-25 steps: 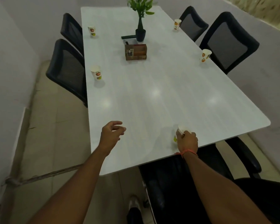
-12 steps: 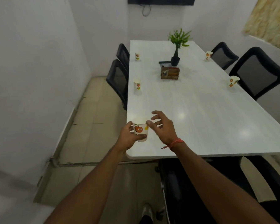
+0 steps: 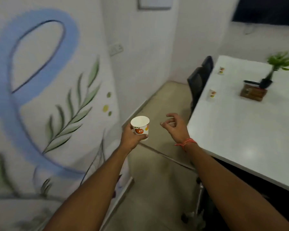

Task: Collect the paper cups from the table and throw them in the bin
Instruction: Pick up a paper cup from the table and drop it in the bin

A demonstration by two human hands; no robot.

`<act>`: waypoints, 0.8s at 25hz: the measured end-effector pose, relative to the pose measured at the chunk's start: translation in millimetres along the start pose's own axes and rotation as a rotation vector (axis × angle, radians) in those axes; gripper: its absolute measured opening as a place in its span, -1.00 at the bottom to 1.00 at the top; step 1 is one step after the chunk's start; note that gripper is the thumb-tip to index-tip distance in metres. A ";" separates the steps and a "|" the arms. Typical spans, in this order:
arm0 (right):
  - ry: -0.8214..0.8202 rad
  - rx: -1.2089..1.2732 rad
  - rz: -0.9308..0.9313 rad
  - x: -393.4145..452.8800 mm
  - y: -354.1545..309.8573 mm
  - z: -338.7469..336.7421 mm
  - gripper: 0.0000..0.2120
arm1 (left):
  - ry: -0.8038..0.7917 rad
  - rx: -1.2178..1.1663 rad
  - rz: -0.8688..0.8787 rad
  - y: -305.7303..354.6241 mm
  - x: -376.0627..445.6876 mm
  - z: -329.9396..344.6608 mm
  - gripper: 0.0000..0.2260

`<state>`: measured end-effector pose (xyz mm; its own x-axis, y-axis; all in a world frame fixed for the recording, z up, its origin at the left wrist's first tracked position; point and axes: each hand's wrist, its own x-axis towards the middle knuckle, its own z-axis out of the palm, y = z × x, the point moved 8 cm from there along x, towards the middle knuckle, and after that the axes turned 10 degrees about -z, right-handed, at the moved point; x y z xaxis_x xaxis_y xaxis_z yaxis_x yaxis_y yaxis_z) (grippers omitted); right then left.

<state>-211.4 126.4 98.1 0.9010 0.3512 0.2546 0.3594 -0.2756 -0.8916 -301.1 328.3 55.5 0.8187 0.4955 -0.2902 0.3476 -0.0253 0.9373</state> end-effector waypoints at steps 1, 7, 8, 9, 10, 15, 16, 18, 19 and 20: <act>-0.082 0.039 -0.022 -14.1 -11.7 37.6 -0.63 | 0.088 -0.016 -0.033 -23.0 -23.9 -38.6 -0.30; -0.480 0.212 -0.109 -161.6 -78.2 228.5 -0.63 | 0.577 -0.163 -0.211 -178.9 -225.0 -228.2 -0.30; -0.555 0.236 -0.113 -195.3 -94.9 259.9 -0.62 | 0.653 -0.182 -0.232 -201.2 -266.2 -258.7 -0.31; -0.621 0.249 -0.114 -227.3 -109.1 288.3 -0.61 | 0.723 -0.197 -0.248 -220.8 -303.4 -286.0 -0.31; -0.664 0.257 -0.129 -252.6 -121.9 308.9 -0.60 | 0.768 -0.205 -0.277 -233.8 -333.3 -305.1 -0.31; -0.937 0.301 -0.187 -430.5 -194.1 421.5 -0.65 | 0.969 -0.283 -0.359 -314.5 -503.0 -405.1 -0.31; -0.964 0.298 -0.178 -461.5 -200.6 437.7 -0.64 | 1.001 -0.292 -0.392 -334.5 -527.7 -418.3 -0.31; -1.000 0.304 -0.169 -511.9 -204.3 463.4 -0.62 | 1.060 -0.280 -0.406 -365.9 -563.7 -438.5 -0.29; -1.037 0.292 -0.178 -537.0 -202.0 478.4 -0.60 | 1.078 -0.271 -0.424 -383.5 -577.1 -446.5 -0.28; -1.085 0.272 -0.186 -562.9 -199.2 495.9 -0.58 | 1.103 -0.264 -0.458 -404.6 -589.9 -455.7 -0.27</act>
<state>-910.6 427.4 -53.3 0.1051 0.9932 0.0507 0.2822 0.0191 -0.9592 -1133.0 441.9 -64.7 -0.2258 0.8862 -0.4045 0.2935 0.4578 0.8392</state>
